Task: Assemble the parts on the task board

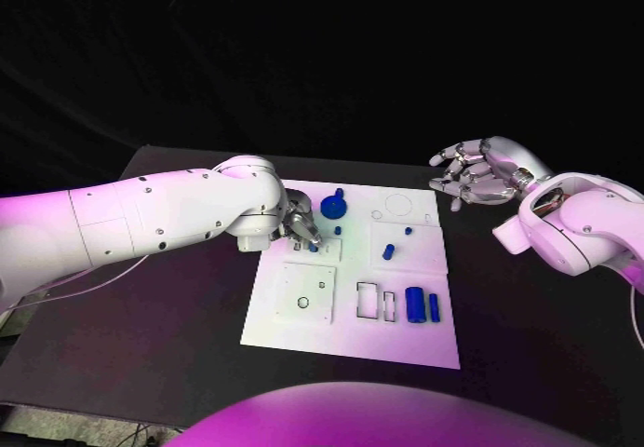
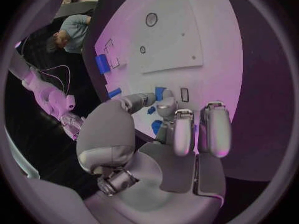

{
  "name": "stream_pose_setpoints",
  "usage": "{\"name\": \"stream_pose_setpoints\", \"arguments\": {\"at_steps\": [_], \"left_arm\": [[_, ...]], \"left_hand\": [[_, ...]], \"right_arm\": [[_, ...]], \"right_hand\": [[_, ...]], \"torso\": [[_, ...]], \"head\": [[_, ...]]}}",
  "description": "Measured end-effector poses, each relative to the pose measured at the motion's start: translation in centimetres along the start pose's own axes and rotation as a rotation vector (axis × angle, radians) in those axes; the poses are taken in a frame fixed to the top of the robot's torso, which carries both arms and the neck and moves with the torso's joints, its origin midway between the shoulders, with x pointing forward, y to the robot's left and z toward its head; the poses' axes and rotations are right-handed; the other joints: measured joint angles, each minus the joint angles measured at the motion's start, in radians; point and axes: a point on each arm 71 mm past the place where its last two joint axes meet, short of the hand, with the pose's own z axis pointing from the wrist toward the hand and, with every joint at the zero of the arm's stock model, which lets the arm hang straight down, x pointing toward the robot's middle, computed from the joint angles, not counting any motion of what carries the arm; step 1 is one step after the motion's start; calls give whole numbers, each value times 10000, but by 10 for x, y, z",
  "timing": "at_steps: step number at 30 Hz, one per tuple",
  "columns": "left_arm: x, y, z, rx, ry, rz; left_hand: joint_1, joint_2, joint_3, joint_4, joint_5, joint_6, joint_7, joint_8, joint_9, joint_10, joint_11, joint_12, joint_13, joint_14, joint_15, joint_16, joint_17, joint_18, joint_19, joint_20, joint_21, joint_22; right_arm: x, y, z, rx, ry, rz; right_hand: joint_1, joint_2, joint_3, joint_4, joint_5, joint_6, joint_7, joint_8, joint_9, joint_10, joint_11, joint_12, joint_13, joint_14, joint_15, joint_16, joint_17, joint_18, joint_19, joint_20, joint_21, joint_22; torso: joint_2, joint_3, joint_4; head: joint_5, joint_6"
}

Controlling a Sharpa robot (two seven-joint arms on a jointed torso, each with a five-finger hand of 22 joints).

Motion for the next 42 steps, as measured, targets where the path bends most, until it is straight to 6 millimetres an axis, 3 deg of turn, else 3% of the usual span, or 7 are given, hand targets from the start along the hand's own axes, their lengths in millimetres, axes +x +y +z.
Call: {"name": "stream_pose_setpoints", "arguments": {"at_steps": [6, 42], "left_arm": [[0, 0, 0, -9, 49, -113], [-3, 2, 2, 65, -153, -1000]], "left_hand": [[4, 3, 359, 23, 47, -32, 69, -360, -140, -99, 99, -55, -83, 0, 1, 0, 0, 0, 0, 1, 0, 28], [208, -62, 507, 144, 27, 134, 115, -374, -32, -117, 119, -92, -23, -1, 3, 0, 5, -1, 0, 1, -1, 73]], "right_arm": [[0, 0, 0, 7, -4, -2], [0, -1, -1, 44, 25, 1]], "right_hand": [[0, 0, 13, -13, 0, 0, 0, 0, 0, 0, 0, 0, -9, 0, 0, 0, -4, 0, 0, 0, -4, -8], [0, 0, 41, -41, 116, -71, -1, 39, -8, 0, 0, 0, -72, -37, 37, 0, -33, 0, 0, 0, -41, -42]], "torso": [[0, -7, 4], [7, -1, 3]], "head": [[-11, 0], [-22, 1]]}}
